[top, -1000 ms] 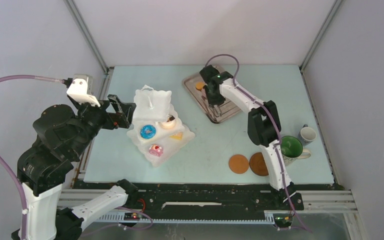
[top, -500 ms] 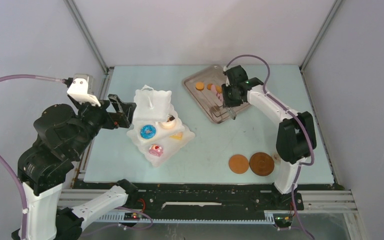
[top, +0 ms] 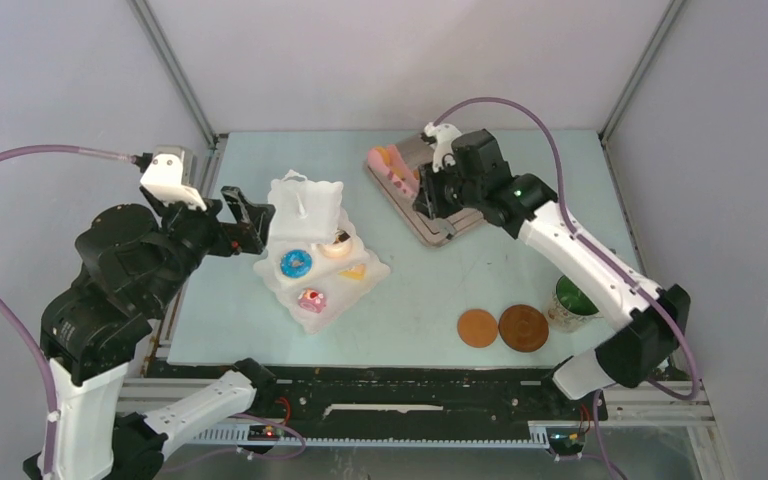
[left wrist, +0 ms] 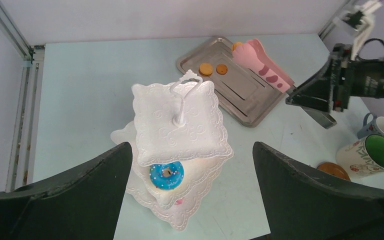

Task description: Serve the afternoon tea

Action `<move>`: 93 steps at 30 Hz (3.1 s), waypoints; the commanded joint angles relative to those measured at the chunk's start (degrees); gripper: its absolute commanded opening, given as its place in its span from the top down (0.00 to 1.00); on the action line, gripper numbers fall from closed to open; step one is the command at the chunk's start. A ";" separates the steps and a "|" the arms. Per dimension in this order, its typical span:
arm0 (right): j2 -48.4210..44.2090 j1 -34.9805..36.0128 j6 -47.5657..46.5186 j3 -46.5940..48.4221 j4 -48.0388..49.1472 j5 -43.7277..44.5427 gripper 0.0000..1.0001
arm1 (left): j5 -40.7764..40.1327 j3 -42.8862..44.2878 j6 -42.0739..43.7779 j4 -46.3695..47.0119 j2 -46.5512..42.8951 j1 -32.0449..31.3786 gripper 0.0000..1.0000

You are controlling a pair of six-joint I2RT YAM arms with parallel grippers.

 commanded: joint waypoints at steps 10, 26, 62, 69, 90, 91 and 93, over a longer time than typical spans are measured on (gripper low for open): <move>-2.08 11.78 -11.58 9.91 -1.23 3.27 0.88 | 0.07 0.34 -0.40 2.60 0.50 0.40 0.02; 6.00 18.08 -13.68 16.31 -5.02 6.36 0.85 | -0.51 -1.06 -0.04 2.91 -1.16 0.83 0.02; -0.11 19.36 -13.79 14.73 -2.87 11.74 0.58 | 1.12 0.20 0.40 3.02 0.03 0.83 0.02; -6.48 17.13 -12.24 7.76 0.41 16.29 0.59 | 1.50 0.16 0.18 3.05 0.28 0.82 0.02; 6.66 -7.46 -7.03 -11.36 15.60 17.70 0.60 | 1.77 -0.19 0.73 3.30 -0.12 0.82 0.01; 9.03 -7.60 -7.34 -9.96 15.10 17.48 0.60 | 1.70 -0.06 0.79 3.07 -0.13 0.82 0.01; 13.44 -7.59 -8.07 -6.87 12.97 17.65 0.61 | 1.35 0.12 0.91 2.89 -0.19 0.83 0.01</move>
